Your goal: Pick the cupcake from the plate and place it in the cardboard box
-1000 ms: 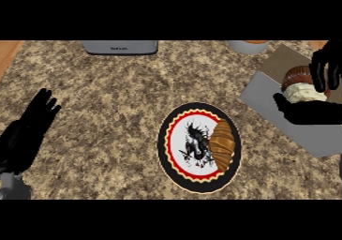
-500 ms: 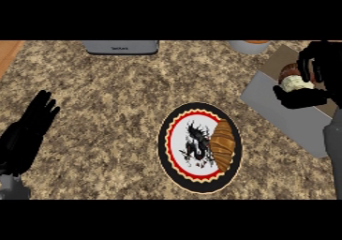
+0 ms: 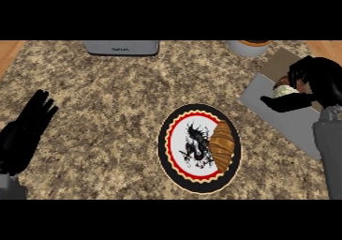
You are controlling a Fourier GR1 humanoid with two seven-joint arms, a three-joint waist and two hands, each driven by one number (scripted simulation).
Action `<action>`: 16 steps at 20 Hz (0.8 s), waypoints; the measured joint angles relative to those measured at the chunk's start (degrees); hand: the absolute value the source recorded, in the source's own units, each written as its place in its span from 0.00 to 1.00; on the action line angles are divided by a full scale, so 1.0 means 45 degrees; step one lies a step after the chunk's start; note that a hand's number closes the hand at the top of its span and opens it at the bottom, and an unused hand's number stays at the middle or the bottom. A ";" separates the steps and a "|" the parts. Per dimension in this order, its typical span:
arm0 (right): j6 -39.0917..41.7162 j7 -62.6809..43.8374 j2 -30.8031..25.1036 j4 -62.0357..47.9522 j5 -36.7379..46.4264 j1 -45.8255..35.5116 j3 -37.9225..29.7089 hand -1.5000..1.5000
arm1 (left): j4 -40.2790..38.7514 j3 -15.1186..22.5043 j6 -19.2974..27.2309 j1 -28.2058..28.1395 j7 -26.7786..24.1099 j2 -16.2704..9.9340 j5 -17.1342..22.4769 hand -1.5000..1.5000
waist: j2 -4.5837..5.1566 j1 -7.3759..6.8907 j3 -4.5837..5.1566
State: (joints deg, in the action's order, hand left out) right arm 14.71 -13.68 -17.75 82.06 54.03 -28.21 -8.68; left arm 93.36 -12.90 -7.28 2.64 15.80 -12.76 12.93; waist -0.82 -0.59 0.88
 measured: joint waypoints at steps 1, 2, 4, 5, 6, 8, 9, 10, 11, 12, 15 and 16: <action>-0.0015 0.0322 -0.0098 -0.0226 -0.0177 0.0011 -0.0113 0.00 | -0.0013 0.0038 -0.0012 0.0008 -0.0049 0.0021 -0.0039 0.50 | -0.0026 -0.0007 0.0027; 0.0040 0.0516 -0.0115 -0.0223 -0.0329 0.0101 -0.0142 0.00 | 0.0017 0.0090 0.0018 -0.0067 -0.0109 0.0086 -0.0111 0.50 | -0.0047 0.0009 0.0040; -0.0282 0.1070 -0.0020 -0.0490 -0.0611 0.0172 -0.0264 0.00 | 0.0104 0.0244 0.0152 -0.0020 -0.0047 0.0214 -0.0256 0.50 | -0.0066 0.0007 0.0053; -0.0345 0.1155 0.0128 -0.0264 -0.0764 0.0330 -0.0264 0.00 | 0.0148 0.0239 0.0169 0.0013 0.0056 0.0212 -0.0227 0.50 | -0.0063 0.0036 0.0042; -0.0518 0.1438 0.0131 -0.0411 -0.0990 0.0272 -0.0453 0.00 | 0.0082 0.0104 0.0028 0.0030 0.0043 0.0078 -0.0102 0.50 | -0.0052 0.0027 0.0031; -0.0961 0.1721 0.0452 -0.0234 -0.1614 0.0400 -0.0943 0.00 | 0.0007 0.0026 0.0077 0.0070 0.0076 0.0064 -0.0086 0.50 | -0.0027 0.0082 -0.0005; -0.1198 0.1852 0.0618 -0.0200 -0.2059 0.0441 -0.1346 0.00 | 0.0047 0.0021 0.0059 0.0025 0.0101 0.0039 -0.0087 0.50 | -0.0014 0.0093 -0.0026; -0.1369 0.1875 0.0752 -0.0135 -0.2485 0.0433 -0.1746 0.00 | 0.0065 0.0009 0.0046 -0.0025 0.0037 0.0058 -0.0081 0.50 | 0.0004 0.0109 -0.0051; -0.1547 0.1815 0.0941 -0.0065 -0.2854 0.0373 -0.2067 0.00 | 0.0066 -0.0035 0.0060 0.0032 0.0094 0.0035 -0.0039 0.50 | 0.0023 0.0123 -0.0073; -0.1652 0.1943 0.0991 0.0024 -0.3320 0.0466 -0.2479 0.00 | 0.0123 -0.0037 0.0104 -0.0004 0.0131 0.0058 -0.0050 0.50 | 0.0028 0.0143 -0.0084; -0.1708 0.1860 0.0928 -0.0030 -0.4650 0.0193 -0.3681 0.00 | 0.0226 0.0129 0.0253 0.0009 0.0185 0.0224 -0.0189 0.50 | 0.0080 0.0167 -0.0133; -0.1663 0.1960 0.0823 -0.0111 -0.5096 0.0228 -0.4075 0.00 | 0.0240 0.0049 0.0200 0.0055 0.0262 0.0133 -0.0109 0.50 | 0.0092 0.0168 -0.0140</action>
State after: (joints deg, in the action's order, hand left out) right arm 7.22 -4.86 -14.04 81.56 31.10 -27.19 -27.02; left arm 94.44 -12.68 -6.37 2.89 16.98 -12.17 12.44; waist -0.40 0.17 0.25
